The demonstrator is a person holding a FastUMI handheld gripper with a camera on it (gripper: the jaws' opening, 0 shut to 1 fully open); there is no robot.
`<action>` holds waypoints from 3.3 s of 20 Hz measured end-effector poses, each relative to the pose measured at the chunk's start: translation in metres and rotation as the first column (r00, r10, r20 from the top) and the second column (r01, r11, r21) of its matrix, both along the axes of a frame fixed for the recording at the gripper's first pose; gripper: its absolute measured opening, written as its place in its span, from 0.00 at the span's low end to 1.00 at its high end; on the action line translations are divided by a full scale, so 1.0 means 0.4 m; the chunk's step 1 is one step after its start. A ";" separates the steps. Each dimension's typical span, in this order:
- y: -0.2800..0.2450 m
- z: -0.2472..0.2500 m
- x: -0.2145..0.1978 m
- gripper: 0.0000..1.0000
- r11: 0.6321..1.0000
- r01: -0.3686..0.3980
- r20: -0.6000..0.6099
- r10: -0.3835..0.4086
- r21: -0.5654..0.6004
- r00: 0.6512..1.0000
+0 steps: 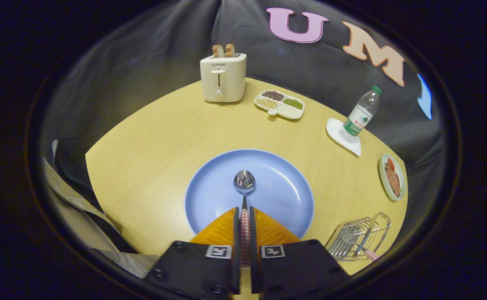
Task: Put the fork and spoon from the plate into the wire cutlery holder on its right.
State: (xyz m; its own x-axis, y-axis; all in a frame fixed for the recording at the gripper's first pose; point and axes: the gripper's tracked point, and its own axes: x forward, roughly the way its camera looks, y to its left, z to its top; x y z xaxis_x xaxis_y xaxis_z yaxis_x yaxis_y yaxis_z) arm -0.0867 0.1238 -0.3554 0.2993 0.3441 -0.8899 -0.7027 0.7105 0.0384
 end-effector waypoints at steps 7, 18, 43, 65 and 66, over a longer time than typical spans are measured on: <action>-0.013 0.026 -0.004 0.10 0.999 -0.030 -0.027 0.029 -0.024 0.999; -0.150 0.164 0.080 0.10 0.998 0.000 -0.010 -0.001 -0.066 1.000; -0.592 0.239 0.137 0.10 0.964 0.033 -0.149 -0.074 -0.263 0.986; -0.536 0.084 0.131 0.18 0.952 0.040 -0.240 -0.117 -0.303 0.964; -0.531 0.091 0.133 0.25 0.955 0.054 -0.231 -0.125 -0.292 0.965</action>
